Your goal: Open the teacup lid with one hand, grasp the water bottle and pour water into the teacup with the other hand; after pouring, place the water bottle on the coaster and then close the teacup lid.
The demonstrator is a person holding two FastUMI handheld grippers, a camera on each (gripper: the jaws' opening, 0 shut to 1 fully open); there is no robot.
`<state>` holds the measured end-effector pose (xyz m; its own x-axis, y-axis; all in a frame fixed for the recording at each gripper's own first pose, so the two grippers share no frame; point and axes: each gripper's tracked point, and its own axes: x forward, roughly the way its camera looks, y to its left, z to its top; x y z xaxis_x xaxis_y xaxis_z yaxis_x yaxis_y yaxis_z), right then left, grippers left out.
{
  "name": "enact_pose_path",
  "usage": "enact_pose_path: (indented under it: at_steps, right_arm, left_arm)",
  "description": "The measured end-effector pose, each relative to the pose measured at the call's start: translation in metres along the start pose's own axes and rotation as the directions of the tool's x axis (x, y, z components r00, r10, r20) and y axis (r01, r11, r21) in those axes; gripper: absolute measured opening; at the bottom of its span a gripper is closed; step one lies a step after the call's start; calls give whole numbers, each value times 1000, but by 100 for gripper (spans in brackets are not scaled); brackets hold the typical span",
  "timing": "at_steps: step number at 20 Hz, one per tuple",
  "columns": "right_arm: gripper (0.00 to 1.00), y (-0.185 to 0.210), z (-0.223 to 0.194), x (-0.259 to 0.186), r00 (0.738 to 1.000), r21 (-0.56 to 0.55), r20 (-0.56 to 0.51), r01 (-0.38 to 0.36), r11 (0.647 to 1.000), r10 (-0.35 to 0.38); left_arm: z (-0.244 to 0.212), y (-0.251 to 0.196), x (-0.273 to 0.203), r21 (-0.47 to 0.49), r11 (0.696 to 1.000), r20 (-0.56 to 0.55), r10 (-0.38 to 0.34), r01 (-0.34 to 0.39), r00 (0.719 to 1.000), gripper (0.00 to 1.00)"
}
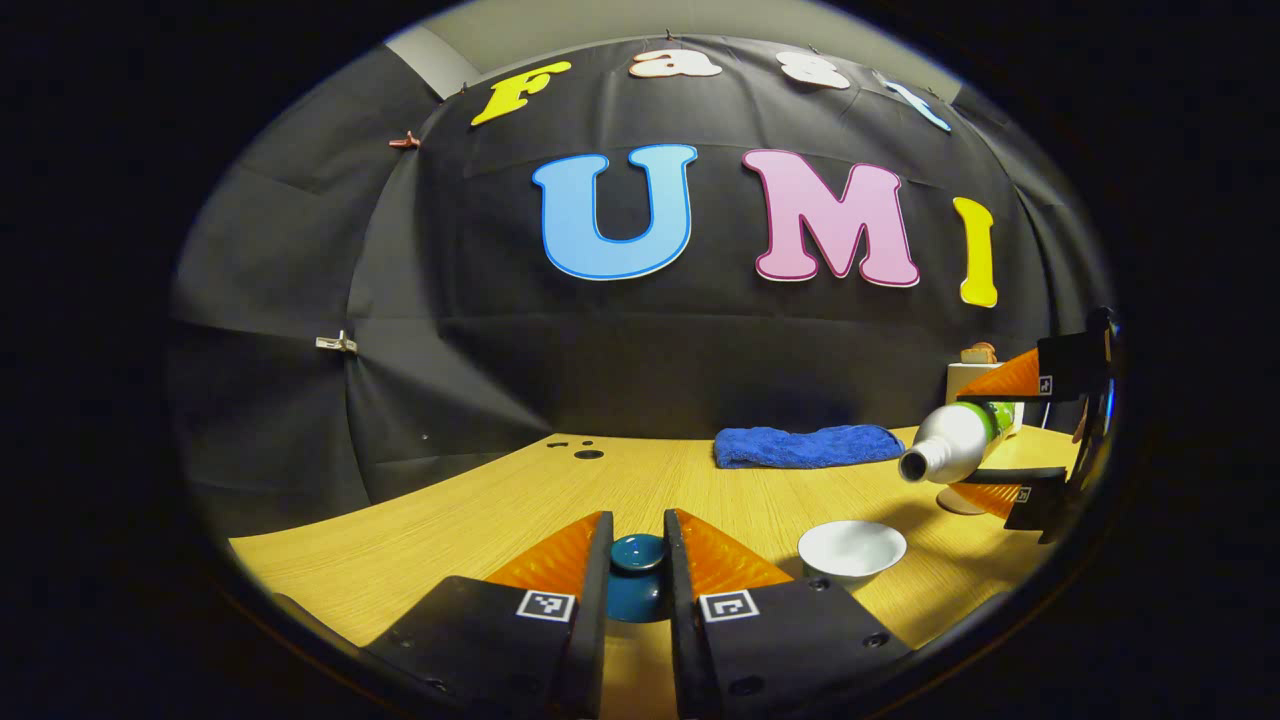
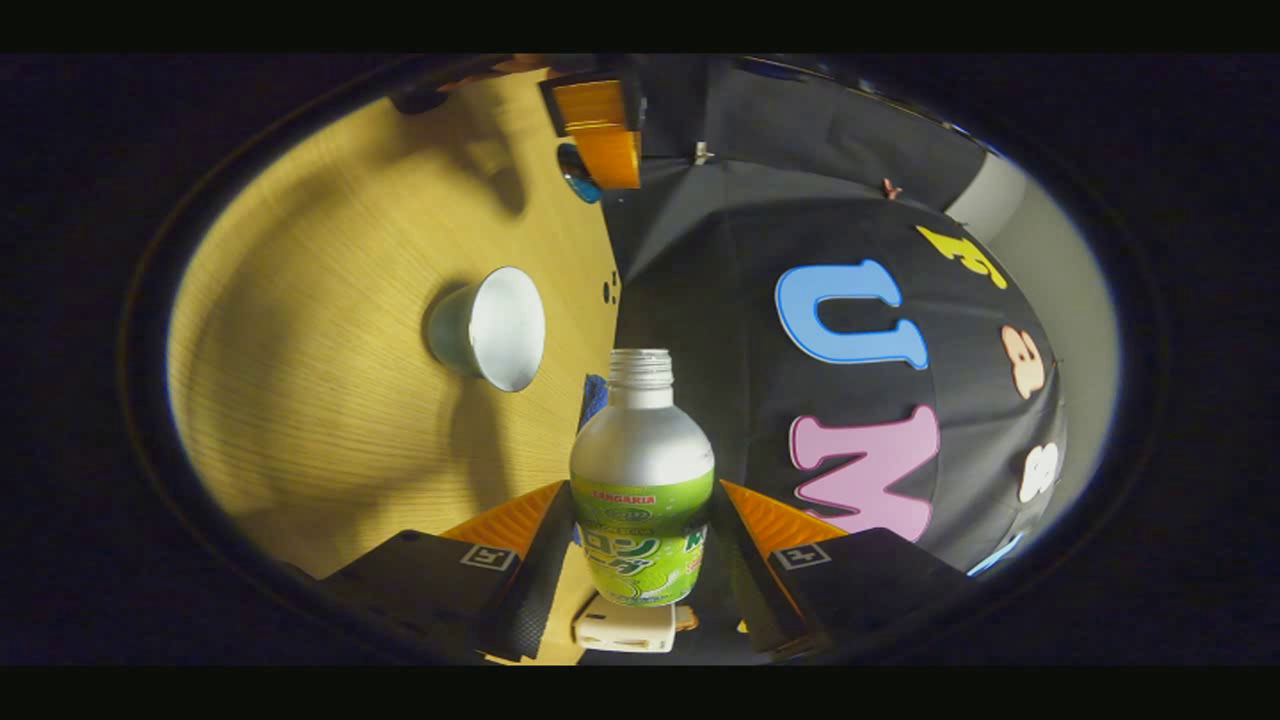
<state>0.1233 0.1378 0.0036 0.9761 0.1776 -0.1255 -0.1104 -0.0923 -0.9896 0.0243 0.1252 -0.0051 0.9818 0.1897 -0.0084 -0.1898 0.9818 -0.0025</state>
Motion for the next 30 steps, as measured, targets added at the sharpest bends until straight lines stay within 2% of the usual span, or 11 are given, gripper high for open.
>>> enact_pose_path:
  at_steps: [4,11,15,16,17,21,23,24,27,28,30]
  right_arm:
    - [77,4,-2,5,1000,-112,3,-24,993,25]
    - [77,6,-2,5,999,-261,17,-24,965,30]
    - [77,2,-6,7,1000,-317,22,-1,949,8]
    - [81,-3,-4,9,1000,-338,23,7,941,0]
    - [77,-8,-4,11,1000,-358,27,18,933,-9]
    - [77,-17,-1,10,998,-422,49,56,905,-39]
    - [77,-25,1,11,996,-469,65,87,879,-65]
    - [77,-31,6,10,992,-505,83,121,854,-92]
    - [77,-51,20,4,971,-614,160,238,753,-176]
    - [77,-54,22,7,966,-626,175,257,736,-189]
    - [77,-58,19,9,963,-632,182,270,726,-199]
  left_arm:
    - [-1,0,0,0,1000,0,0,0,1000,31]
    - [1,1,-1,0,1000,0,-1,1,1000,31]
    - [0,1,-1,0,1000,-1,-2,2,1000,31]
    - [0,1,-1,0,1000,-1,-2,2,1000,31]
    - [1,1,0,0,1000,-1,-2,2,1000,31]
    - [0,1,0,0,1000,-1,-2,2,1000,31]
    - [1,1,-1,0,1000,-1,-2,2,1000,31]
    - [1,1,-1,0,1000,-1,-2,2,1000,31]
    - [1,1,0,0,1000,-1,-2,2,1000,31]
    - [0,1,-1,0,1000,-1,-2,2,1000,31]
    - [0,1,-1,0,1000,-1,-2,2,1000,31]
